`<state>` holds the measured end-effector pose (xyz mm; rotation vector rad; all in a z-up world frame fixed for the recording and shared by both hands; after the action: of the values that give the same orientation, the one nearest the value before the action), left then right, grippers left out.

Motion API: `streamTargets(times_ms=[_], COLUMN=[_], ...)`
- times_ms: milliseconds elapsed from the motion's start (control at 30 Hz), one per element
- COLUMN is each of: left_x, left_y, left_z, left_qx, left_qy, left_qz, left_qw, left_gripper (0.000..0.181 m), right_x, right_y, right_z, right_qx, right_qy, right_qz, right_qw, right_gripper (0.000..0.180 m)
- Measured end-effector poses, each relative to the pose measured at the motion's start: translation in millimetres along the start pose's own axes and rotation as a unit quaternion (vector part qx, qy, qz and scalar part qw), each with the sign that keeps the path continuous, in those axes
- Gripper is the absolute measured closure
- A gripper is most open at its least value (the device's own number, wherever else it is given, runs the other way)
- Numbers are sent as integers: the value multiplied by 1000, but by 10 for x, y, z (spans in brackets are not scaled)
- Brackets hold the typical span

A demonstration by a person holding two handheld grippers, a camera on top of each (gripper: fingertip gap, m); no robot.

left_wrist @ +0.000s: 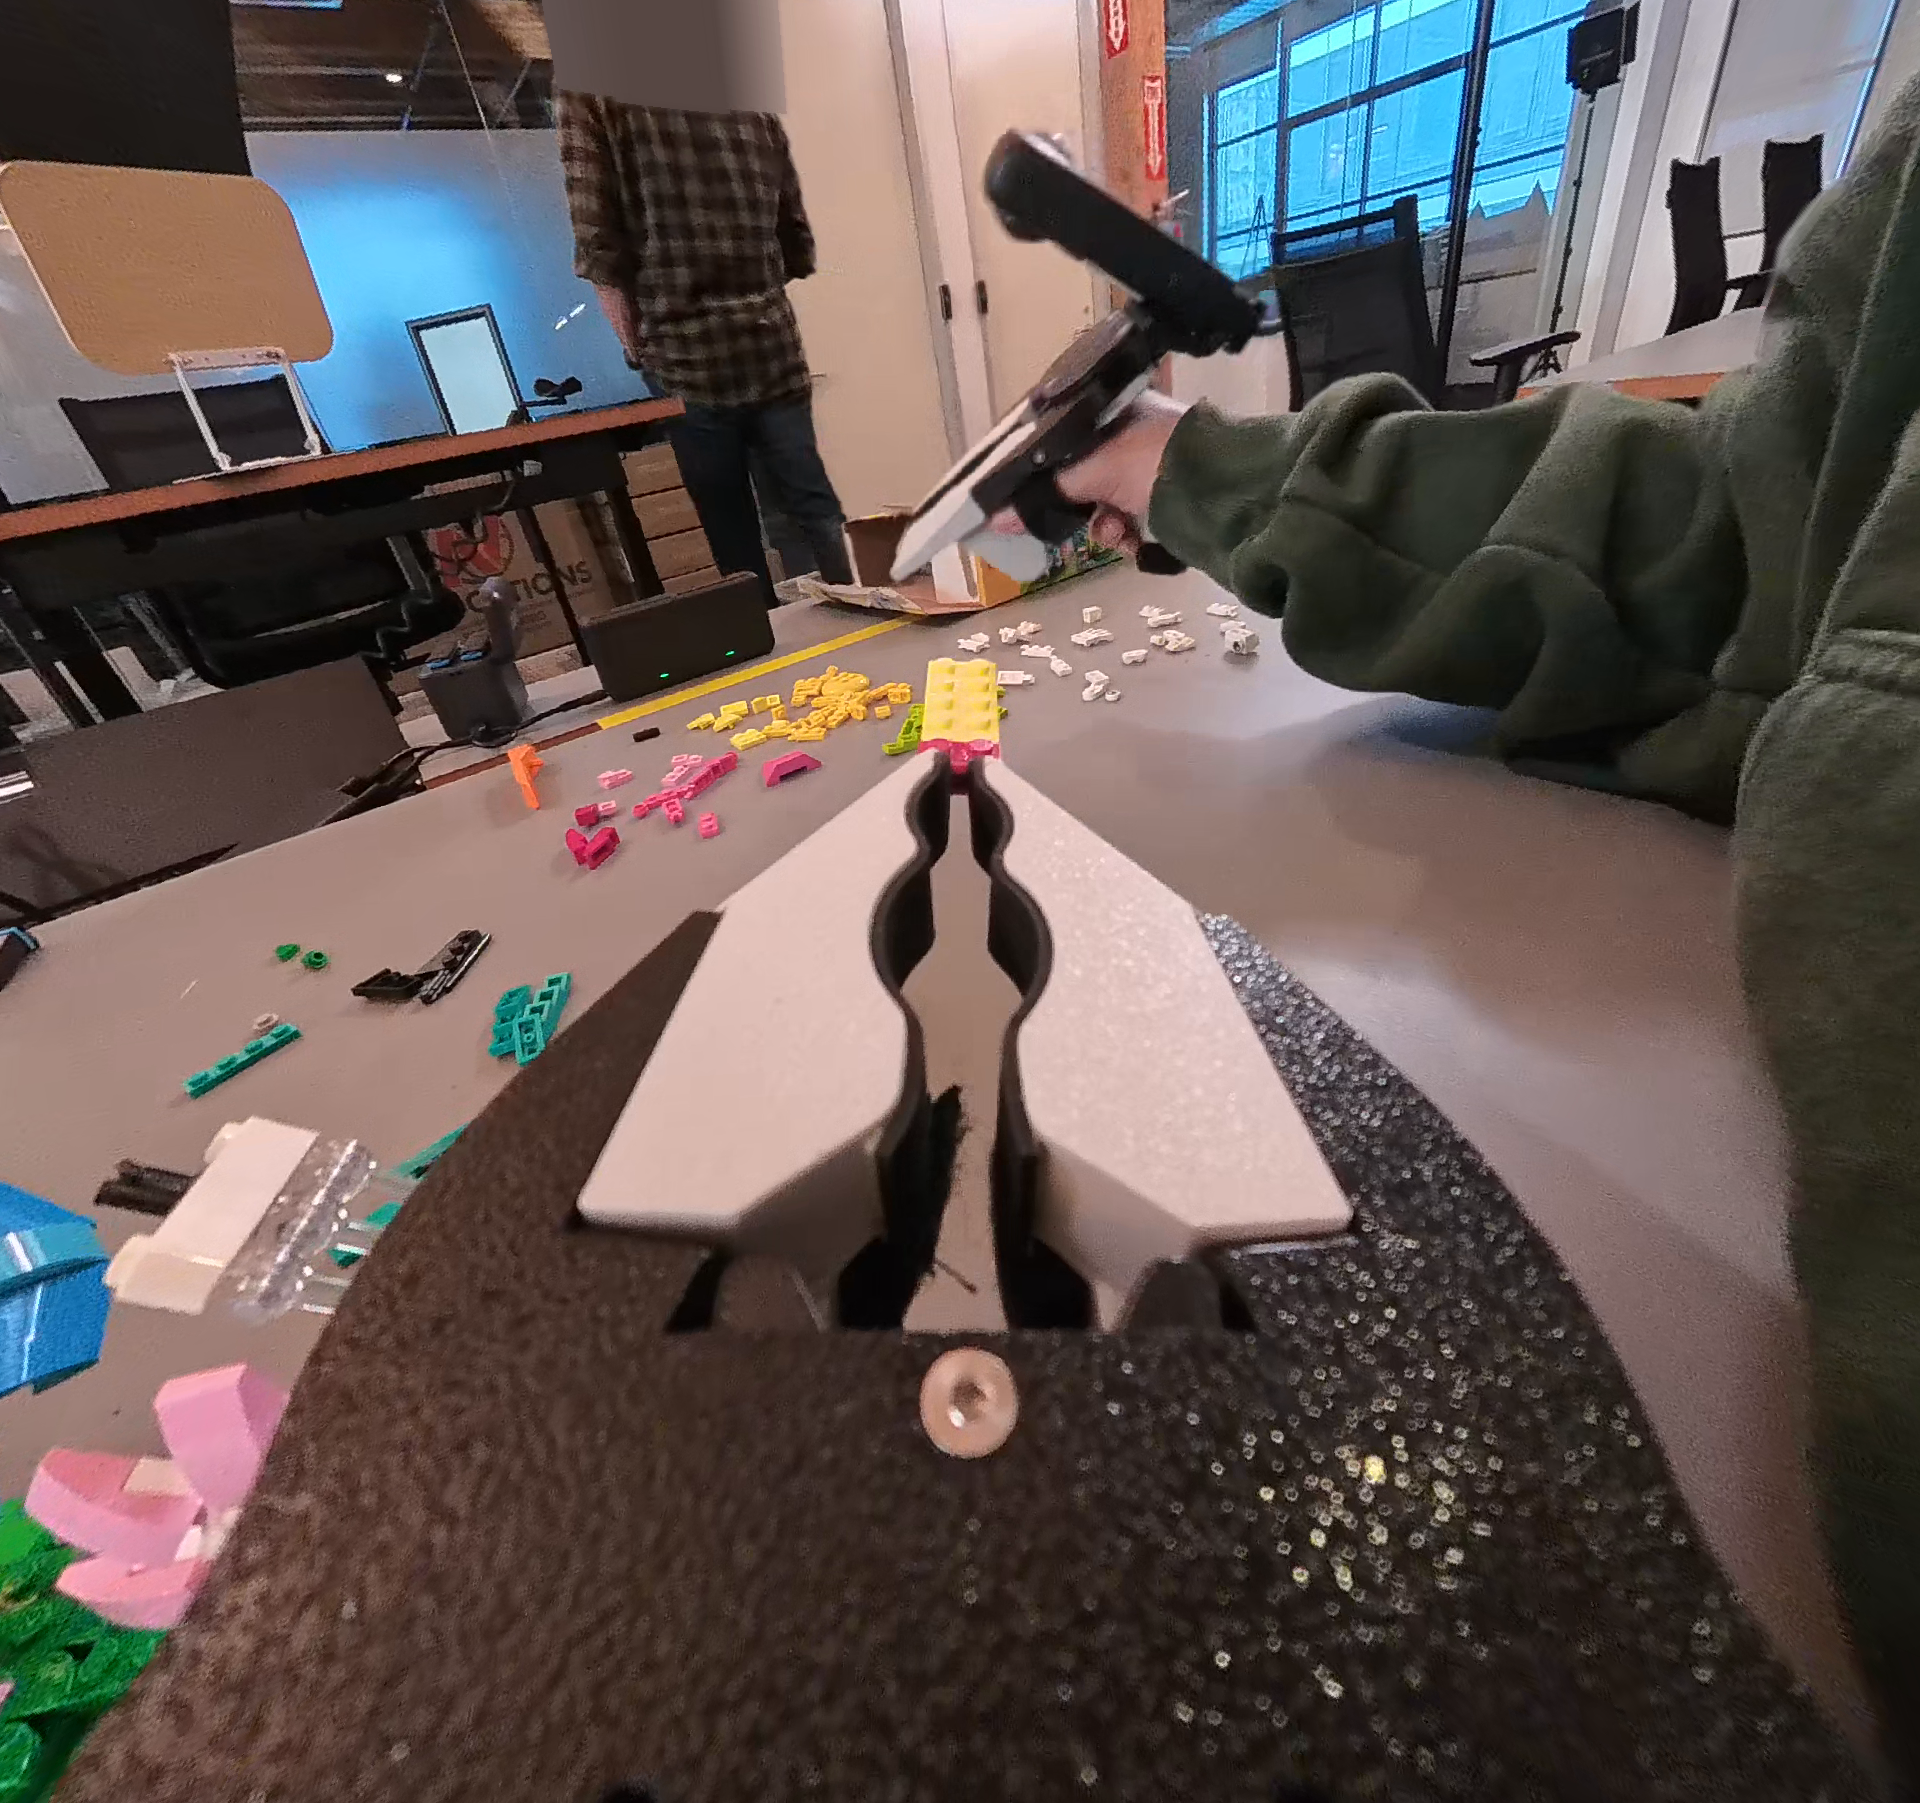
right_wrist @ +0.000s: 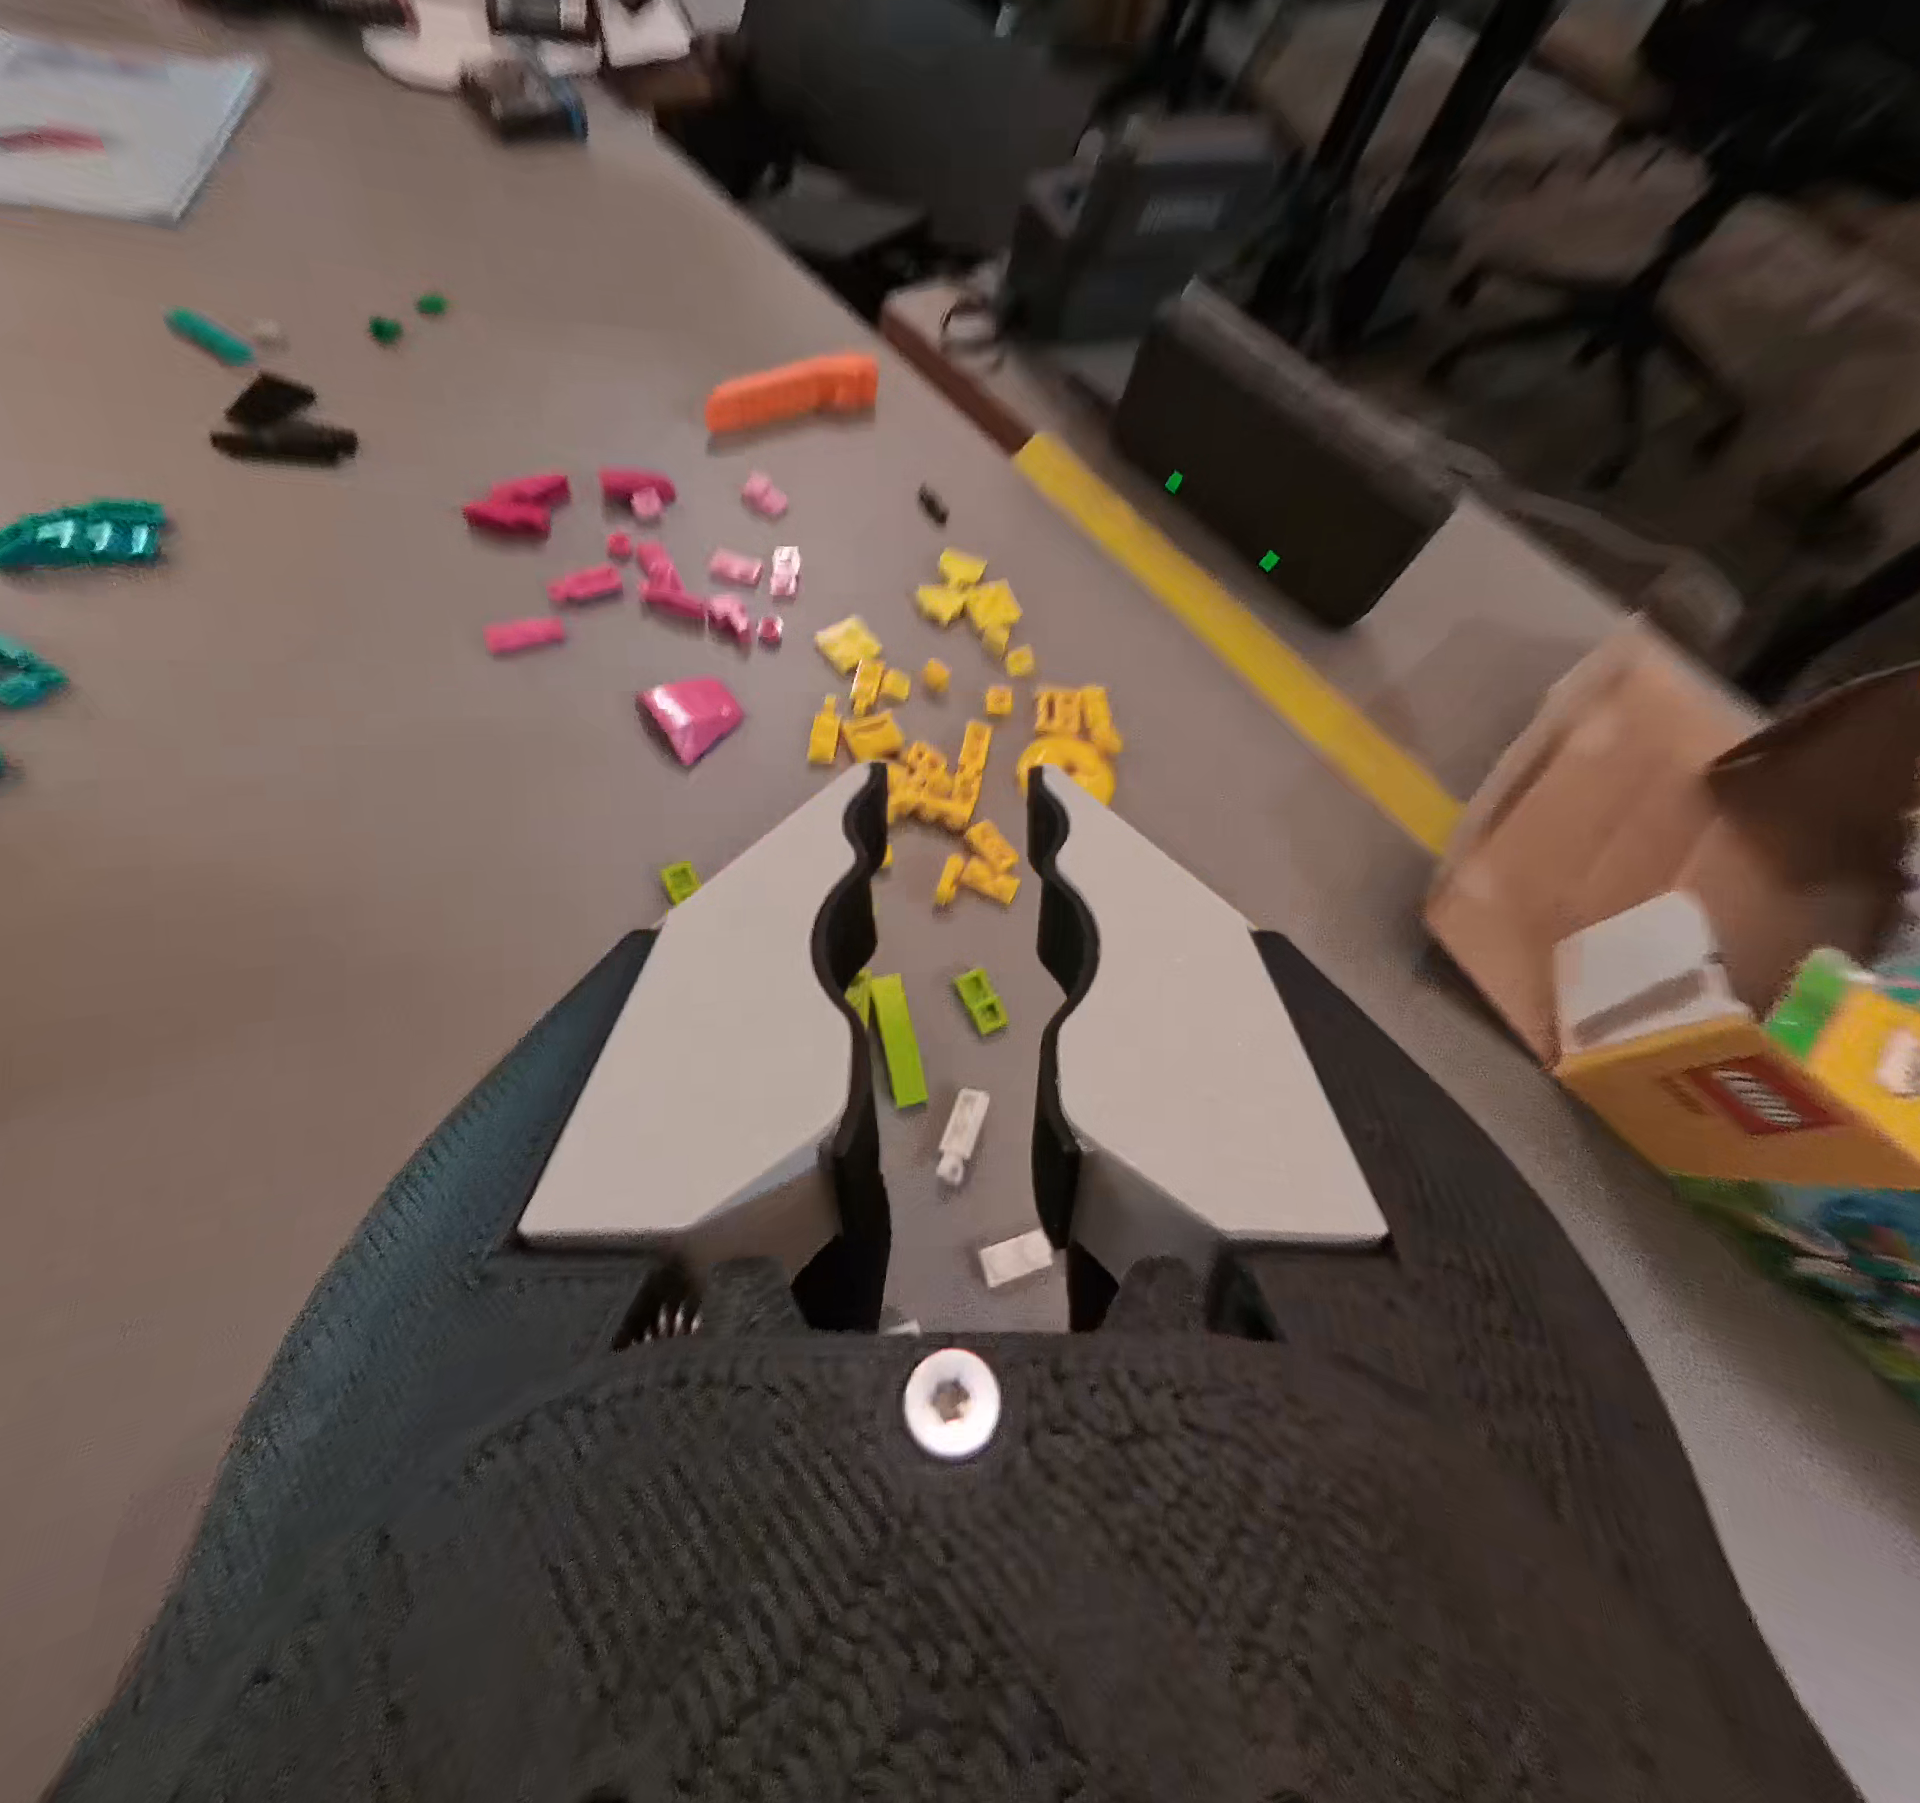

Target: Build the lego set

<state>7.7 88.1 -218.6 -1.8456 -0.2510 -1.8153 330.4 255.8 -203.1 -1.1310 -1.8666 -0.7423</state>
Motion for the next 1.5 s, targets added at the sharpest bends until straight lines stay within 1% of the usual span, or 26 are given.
streamTargets(times_ms=[100,267,367,433,600,733,833,967,1067,1100,1133,1233,1333,1433,1500], left_x=[0,-1,1,1,2,3,2,3,3,2,2,2,-1,-8,-12], left_y=[-1,0,-1,-3,-3,-1,0,-2,-5,-5,-6,-12,-16,-21,-20], left_z=[0,1,-1,-3,-5,-7,-6,-7,-7,-7,-7,-8,-6,-7,-7], left_qx=[0,-1,-1,-1,-1,-3,-3,-3,-3,-3,-3,-2,0,10,14], left_qy=[0,0,1,2,3,4,4,4,4,4,4,5,3,-4,-7], left_qz=[0,0,-1,-1,-2,-2,-2,-3,-4,-4,-5,-7,-7,3,8], left_qw=[1000,1000,1000,1000,1000,1000,1000,1000,1000,1000,1000,1000,1000,1000,1000], left_gripper=[180,180,180,180,180,180,180,180,180,180,180,180,180,180,180], right_x=[-49,-146,-218,-249,-223,-144,-86,-92,-101,-104,-104,-48,57,-18,-171], right_y=[-45,-225,-273,-278,-244,-150,-79,-45,-29,-26,-29,-77,-347,-837,-1100], right_z=[167,496,669,748,796,761,797,923,987,997,999,941,741,467,315], right_qx=[42,124,144,141,119,119,138,162,164,164,166,173,219,298,311], right_qy=[-45,-116,-156,-170,-167,-144,-135,-161,-182,-188,-190,-173,-132,-129,-154], right_qz=[-6,-19,-14,-13,-16,-16,-32,-52,-67,-71,-73,-77,-95,-130,-163], right_qw=[998,985,977,975,979,982,981,972,967,966,965,966,962,937,924], right_gripper=[160,162,161,161,162,162,160,153,154,159,165,165,165,165,165])
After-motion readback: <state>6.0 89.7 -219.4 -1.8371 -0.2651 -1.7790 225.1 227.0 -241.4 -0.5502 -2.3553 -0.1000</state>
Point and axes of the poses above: each gripper's, where its closed fingertips meet, z out along the fingers, x out of its top, y = z × x across the jaws, the point moved 7 cm from there along -z, back along the fingers, and after that the axes turned 5 degrees about z, right-handed, at the moved point
